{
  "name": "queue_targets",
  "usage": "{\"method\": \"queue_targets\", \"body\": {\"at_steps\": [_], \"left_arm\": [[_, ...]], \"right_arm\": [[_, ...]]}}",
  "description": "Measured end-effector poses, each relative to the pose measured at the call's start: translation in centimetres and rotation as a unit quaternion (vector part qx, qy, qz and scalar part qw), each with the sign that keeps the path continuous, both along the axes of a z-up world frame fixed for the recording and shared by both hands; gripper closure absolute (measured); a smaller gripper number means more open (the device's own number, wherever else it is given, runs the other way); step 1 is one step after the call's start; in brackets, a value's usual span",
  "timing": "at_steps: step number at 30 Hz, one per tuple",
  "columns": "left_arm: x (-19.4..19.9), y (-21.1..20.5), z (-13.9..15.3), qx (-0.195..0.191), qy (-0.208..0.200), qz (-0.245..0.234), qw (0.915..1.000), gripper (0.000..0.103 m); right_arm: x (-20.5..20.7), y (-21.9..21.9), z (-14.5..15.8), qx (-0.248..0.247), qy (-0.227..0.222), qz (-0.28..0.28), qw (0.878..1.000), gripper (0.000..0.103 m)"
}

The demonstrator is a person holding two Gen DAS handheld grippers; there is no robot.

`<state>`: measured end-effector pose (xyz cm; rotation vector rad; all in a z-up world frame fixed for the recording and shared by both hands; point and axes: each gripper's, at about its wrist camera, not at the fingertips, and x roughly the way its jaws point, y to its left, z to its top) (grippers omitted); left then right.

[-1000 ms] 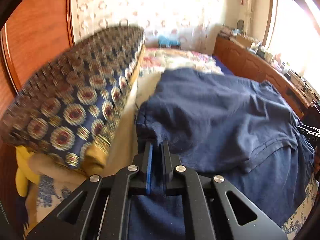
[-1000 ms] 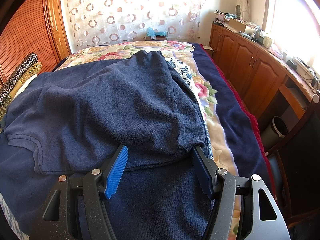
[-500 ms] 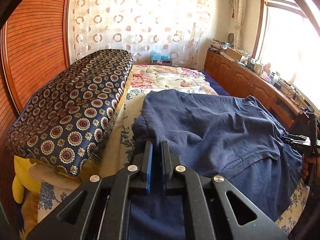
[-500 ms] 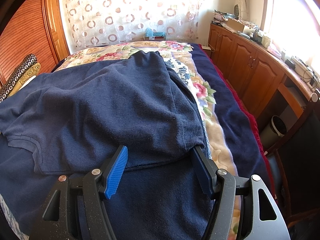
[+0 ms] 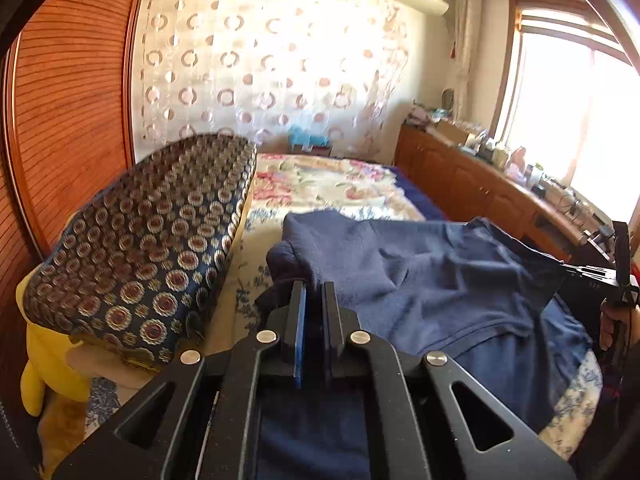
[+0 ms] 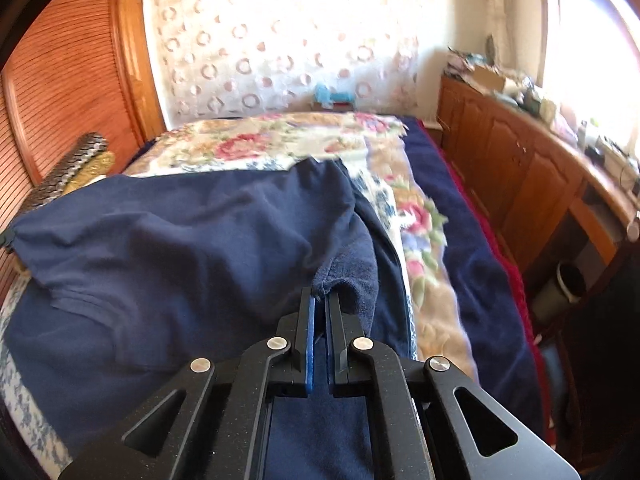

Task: Fold small clothes

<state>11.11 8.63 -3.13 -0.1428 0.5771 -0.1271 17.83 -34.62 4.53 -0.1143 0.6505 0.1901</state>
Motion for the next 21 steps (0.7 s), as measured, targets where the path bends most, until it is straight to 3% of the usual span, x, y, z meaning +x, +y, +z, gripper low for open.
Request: {"method": "queue_targets", "body": {"at_steps": [10,13,17,21], "left_arm": [[-4.2,1.1,4.9,-0.028,-0.059,-0.015,0.9977,0.095],[-5.7,1.6,5.7,-0.033,-0.068,-0.020,0.9969,0.096],[-7.7,2.4,4.8,-0.044,-0.059,-0.024,0.9970,0.096],[-8.5,3.0,0.9,-0.040,-0.010,-0.009,0.9991,0.096]], "right_arm": [[-7.2,-0.7,4.5,-0.034,-0.060,0.028,0.997,0.099],[-9.6,-1.0,5.4,-0.033,-0.045,0.063,0.996,0.100],[-12.9,-2.4,5.8,-0.029,-0.057,0.062,0.996,0.099],[-14.0,-3.4,2.9,-0.031,-0.029,0.052,0.998,0.099]]}}
